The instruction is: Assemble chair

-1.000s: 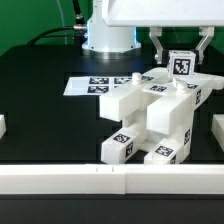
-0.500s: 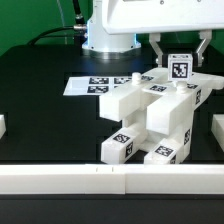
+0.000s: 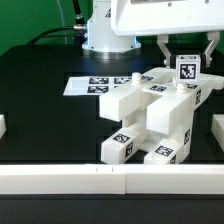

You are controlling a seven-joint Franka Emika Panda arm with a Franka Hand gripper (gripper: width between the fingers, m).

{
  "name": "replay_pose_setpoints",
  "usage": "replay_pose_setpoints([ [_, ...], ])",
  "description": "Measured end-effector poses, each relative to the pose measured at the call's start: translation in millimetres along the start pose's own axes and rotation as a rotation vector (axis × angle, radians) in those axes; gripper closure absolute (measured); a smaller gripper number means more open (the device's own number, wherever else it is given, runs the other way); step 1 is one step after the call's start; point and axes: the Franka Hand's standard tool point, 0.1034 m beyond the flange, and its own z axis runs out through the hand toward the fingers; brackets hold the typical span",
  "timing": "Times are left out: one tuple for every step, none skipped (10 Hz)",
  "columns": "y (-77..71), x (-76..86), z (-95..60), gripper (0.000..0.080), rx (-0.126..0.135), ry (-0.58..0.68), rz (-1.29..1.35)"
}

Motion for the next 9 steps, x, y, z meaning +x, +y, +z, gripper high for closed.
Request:
replay_pose_setpoints([
  [0.4,0.3,0.8,0.0514,-0.002,0.000,-0.003],
  [1.7,1.5,0.9,0.0514,-0.003,0.001,-0.006],
  [4.8,3.2,1.0,0.0514,-0.004,0.002,-0.007],
  [6.9,3.8,1.6,0.0514,-0.005,0.001,-0.004],
  [8.3,4.4,1.8,0.0514,-0.006,0.002,-0.002],
  [8.7,4.6,1.7,0.0514,-0.006,0.002,-0.001],
  [8.7,5.0,1.8,0.0514,-0.006,0.004,-0.001],
  [7.5,4.0,3.1,0.0514,-0.006,0.003,-0.001],
  [6.3,2.6,6.4,0.0514,-0.009,-0.001,0.000],
])
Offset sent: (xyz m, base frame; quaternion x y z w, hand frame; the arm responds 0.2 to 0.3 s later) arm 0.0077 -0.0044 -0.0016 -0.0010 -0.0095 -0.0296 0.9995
